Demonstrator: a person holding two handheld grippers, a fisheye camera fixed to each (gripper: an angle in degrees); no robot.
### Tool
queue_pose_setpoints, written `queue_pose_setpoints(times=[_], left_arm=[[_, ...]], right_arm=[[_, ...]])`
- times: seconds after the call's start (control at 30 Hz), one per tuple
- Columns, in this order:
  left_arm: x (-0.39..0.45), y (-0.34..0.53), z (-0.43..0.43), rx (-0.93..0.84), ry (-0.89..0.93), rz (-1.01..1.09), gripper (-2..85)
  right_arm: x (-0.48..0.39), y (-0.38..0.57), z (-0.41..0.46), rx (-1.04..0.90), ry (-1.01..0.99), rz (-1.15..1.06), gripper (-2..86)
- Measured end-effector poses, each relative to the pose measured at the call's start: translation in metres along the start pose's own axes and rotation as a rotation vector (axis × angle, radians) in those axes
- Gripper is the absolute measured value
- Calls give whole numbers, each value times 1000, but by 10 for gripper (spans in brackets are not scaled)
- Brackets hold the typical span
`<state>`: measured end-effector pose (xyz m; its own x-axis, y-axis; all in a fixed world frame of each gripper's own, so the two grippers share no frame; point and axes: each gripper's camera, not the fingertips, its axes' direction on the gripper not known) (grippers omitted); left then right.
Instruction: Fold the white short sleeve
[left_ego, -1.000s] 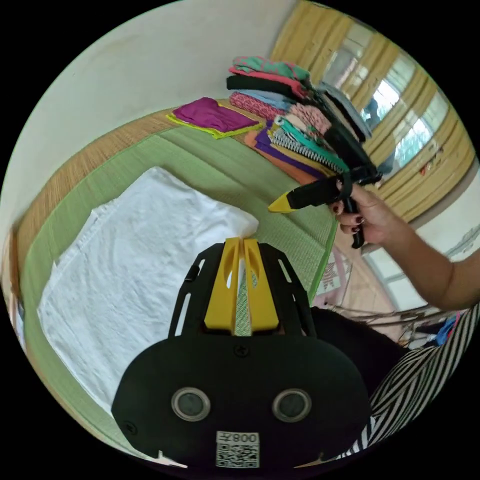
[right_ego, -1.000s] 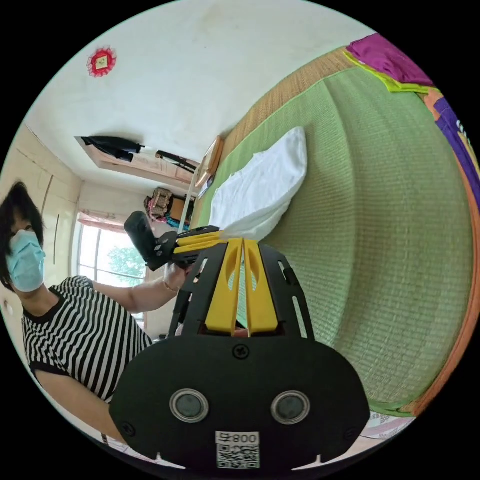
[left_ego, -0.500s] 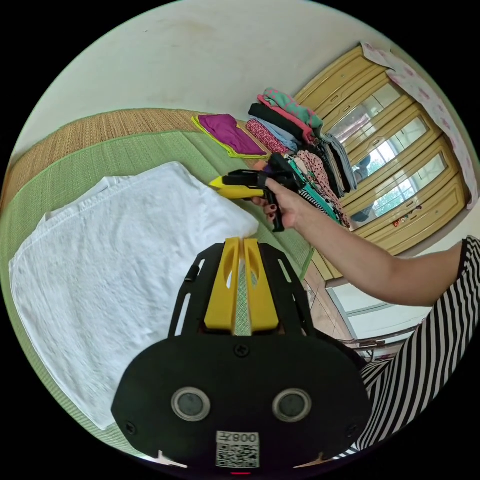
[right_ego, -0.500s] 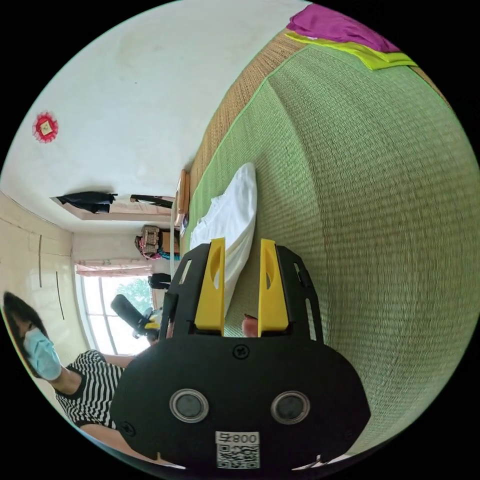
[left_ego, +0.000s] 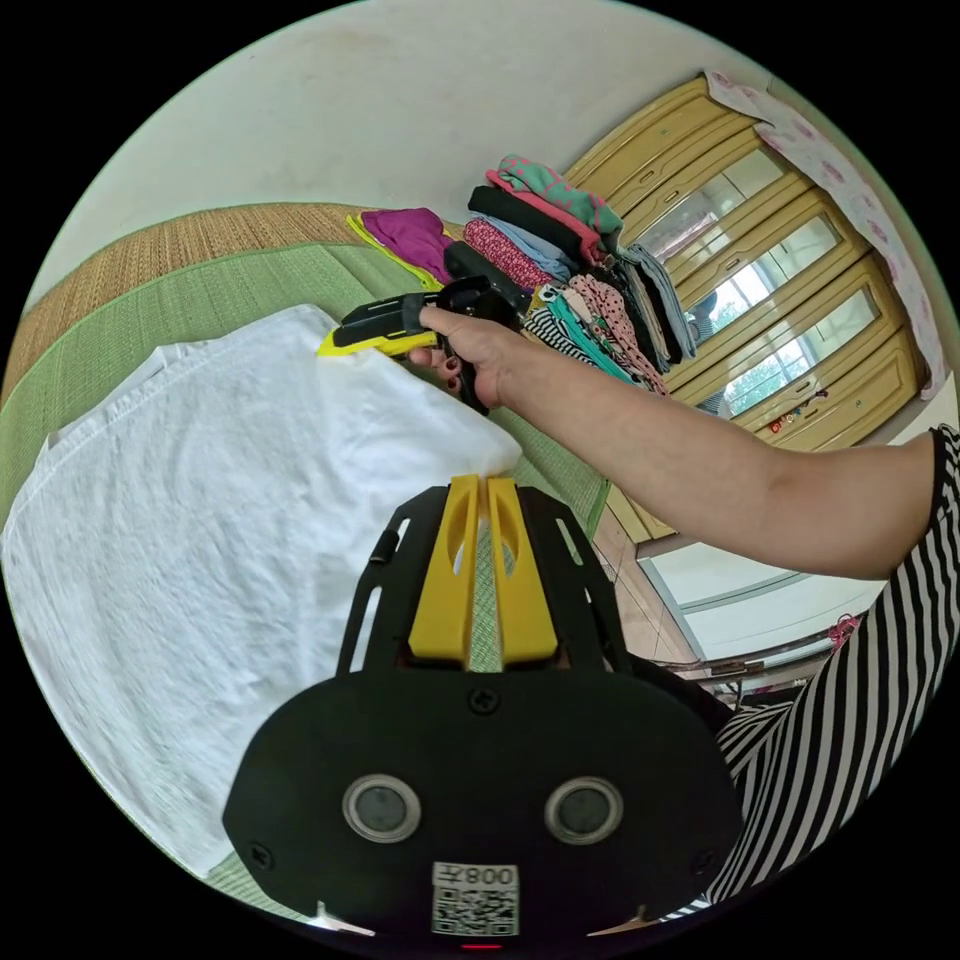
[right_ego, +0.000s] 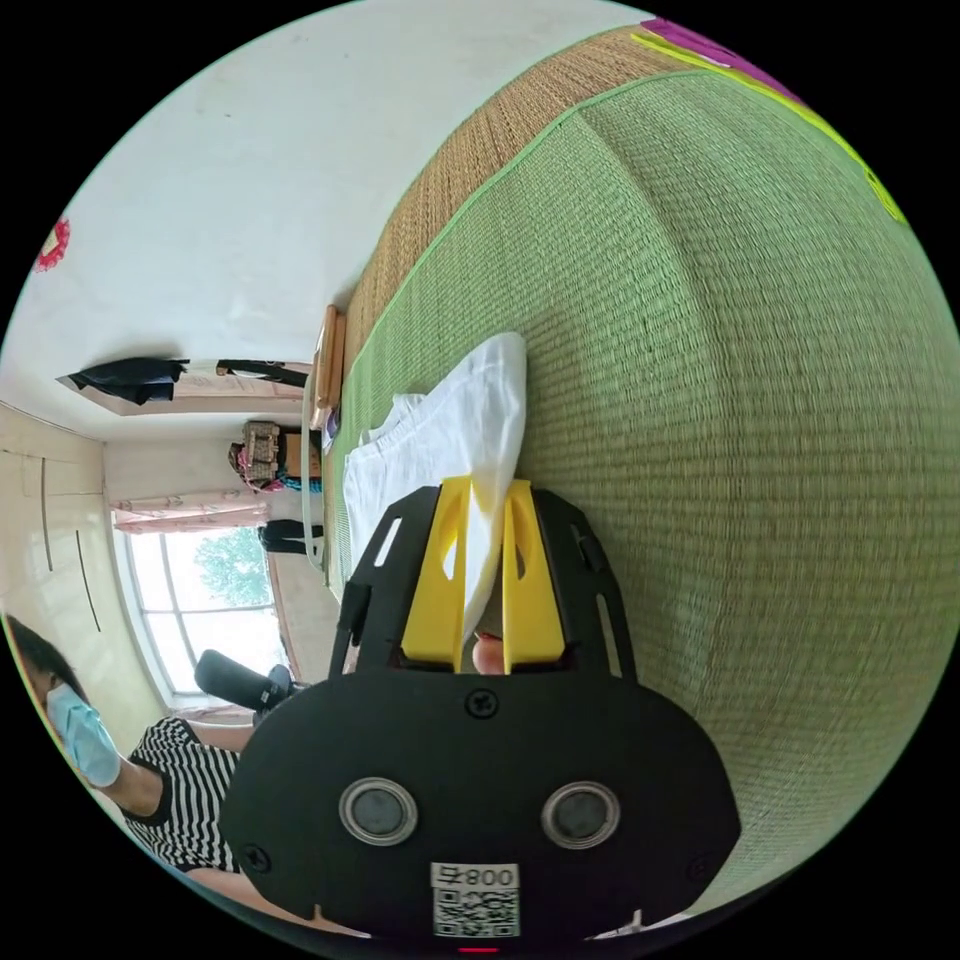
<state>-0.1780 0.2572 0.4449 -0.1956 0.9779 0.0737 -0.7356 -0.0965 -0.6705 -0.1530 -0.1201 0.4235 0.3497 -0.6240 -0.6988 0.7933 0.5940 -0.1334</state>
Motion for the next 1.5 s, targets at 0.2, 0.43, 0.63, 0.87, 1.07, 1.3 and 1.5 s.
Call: queue_pose_setpoints(times=[0.2,0.43,0.63,0.87,1.07,1.3,1.5], left_arm=[[-3,4,-16,-3,37,11,13],[-6,13,-52,33,85,32,13],[-25,38,-118,126,127,-25,13],[-59,99,-234,296,90,-128,13],[-97,175,-315,428,69,-334,14],[-151,260,-372,541,101,-617,13],[-181,302,-398,552,143,-754,12]], right_arm=[[-11,-13,16,-1,16,4,20],[-44,-14,18,28,47,-23,11],[-99,-19,33,75,50,-61,11],[-229,-30,89,66,93,-240,12],[-347,-32,187,-11,196,-405,11],[-422,-36,318,-160,287,-468,8],[-459,-40,407,-265,372,-483,7]])
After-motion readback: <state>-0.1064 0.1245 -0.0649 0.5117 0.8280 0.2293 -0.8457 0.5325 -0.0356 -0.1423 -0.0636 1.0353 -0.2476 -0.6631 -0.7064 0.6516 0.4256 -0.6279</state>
